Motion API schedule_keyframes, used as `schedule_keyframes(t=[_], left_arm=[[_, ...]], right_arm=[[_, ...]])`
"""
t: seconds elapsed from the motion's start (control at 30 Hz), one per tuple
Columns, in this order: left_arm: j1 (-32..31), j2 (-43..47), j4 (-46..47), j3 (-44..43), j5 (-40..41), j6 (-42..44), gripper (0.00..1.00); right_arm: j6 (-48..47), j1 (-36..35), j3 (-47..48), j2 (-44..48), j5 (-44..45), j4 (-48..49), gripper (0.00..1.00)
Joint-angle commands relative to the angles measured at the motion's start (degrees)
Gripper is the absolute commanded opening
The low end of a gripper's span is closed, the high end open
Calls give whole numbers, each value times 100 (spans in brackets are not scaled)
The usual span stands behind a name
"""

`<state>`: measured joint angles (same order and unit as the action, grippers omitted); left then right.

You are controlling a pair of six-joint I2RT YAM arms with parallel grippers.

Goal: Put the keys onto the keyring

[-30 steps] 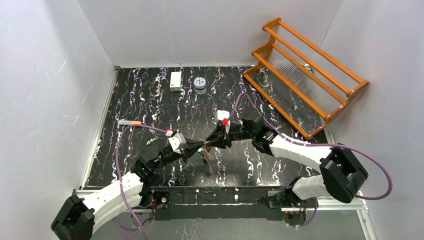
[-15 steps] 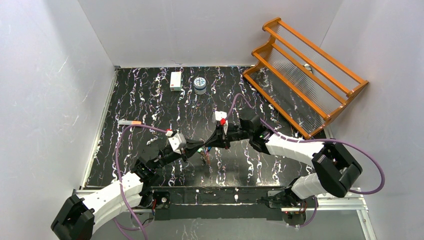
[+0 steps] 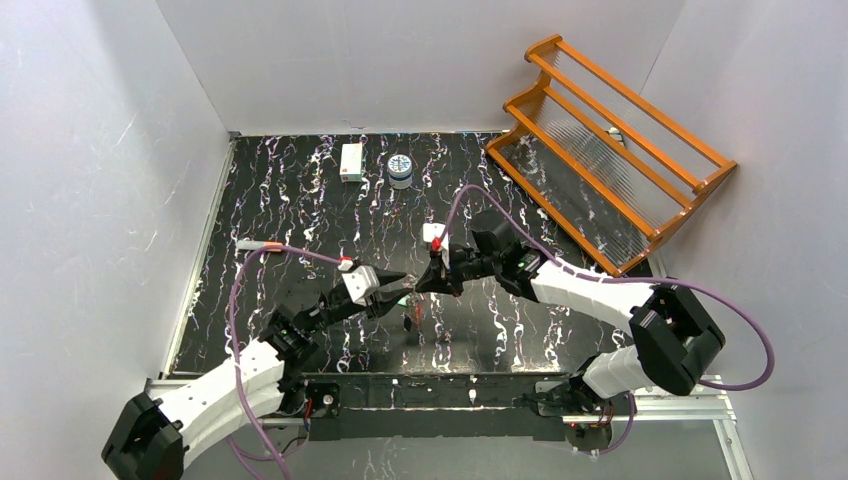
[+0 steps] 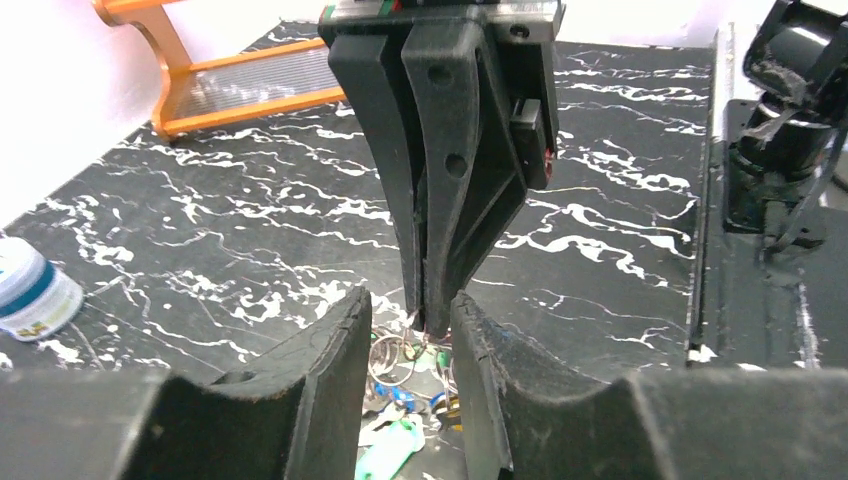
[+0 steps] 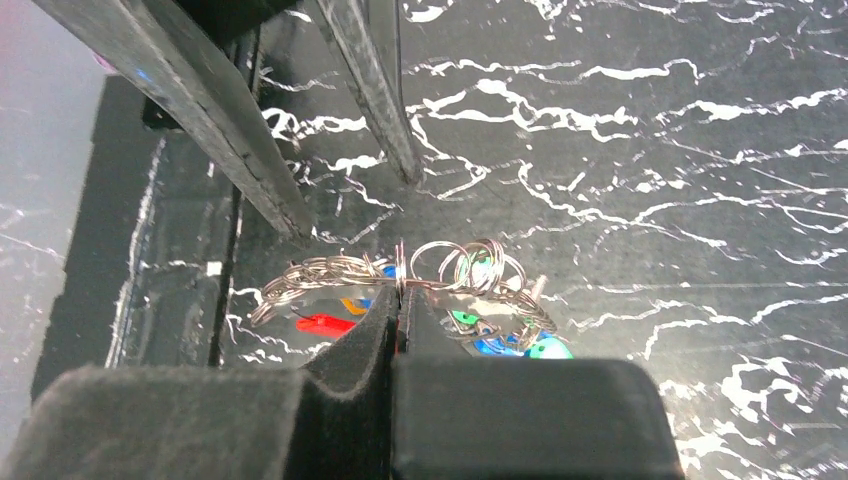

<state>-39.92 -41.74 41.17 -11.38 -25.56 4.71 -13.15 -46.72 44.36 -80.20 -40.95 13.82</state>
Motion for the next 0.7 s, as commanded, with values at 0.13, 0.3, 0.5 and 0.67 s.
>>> schedule_keyframes(t=[0.13,0.3,0.5,0.67], left_arm=[[-7,-100,-3205,-1400,16,1938,35],[-7,-300,-3851,-1731,-4,2300,36],[-7,-431,-3775,-1673,-125,2351,38],[-7,-527,-3133,-1429,-279,2031,38]], right_arm=[[-1372,-43,932,181,907,-2344,1],[-1631,-261,1259,68,1309,-2907,1],[-1794,-548,1566,-138,1612,-3304,1],[-1682,-585,1569,-106,1437,-3169,1]])
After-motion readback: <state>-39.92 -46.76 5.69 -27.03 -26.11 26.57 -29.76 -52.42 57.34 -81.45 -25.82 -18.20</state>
